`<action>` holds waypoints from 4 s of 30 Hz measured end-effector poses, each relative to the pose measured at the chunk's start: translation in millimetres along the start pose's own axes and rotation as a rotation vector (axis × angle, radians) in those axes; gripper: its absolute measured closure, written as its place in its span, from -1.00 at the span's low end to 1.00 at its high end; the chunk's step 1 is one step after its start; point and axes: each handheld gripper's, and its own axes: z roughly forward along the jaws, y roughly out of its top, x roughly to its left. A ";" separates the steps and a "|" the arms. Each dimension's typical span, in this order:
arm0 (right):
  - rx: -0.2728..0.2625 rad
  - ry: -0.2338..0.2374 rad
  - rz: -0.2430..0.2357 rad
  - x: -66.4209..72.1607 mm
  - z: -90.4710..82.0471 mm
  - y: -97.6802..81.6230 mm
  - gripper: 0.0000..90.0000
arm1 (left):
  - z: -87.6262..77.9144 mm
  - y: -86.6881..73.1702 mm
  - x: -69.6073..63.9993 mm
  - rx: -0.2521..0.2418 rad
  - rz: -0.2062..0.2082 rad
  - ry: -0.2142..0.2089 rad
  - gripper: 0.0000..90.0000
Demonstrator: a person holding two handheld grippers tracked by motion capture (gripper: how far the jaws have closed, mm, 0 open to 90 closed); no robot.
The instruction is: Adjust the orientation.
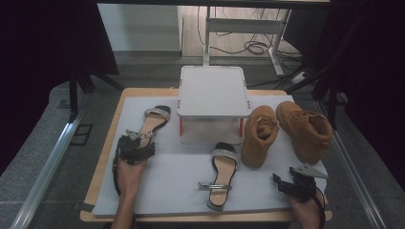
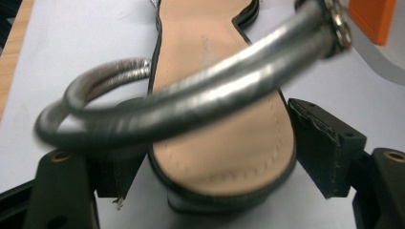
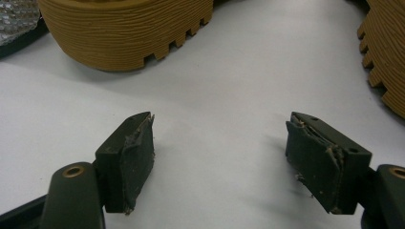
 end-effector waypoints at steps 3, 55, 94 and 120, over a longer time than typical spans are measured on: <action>0.000 0.000 0.000 0.0 0.0 0.0 -0.44 | 5.9 4.3 -0.9 0.004 0.003 0.016 -0.47; 0.000 0.000 0.000 0.0 0.0 0.0 -0.44 | 2.3 6.2 10.9 -0.013 -0.025 -0.008 -0.15; 0.000 -0.001 0.001 0.1 0.0 0.0 -0.44 | -55.5 -26.4 12.6 -0.022 -0.004 -0.124 -0.15; 0.000 -0.002 0.001 0.2 0.0 -0.1 -0.44 | -96.4 -42.9 -9.2 -0.049 0.057 -0.198 -0.15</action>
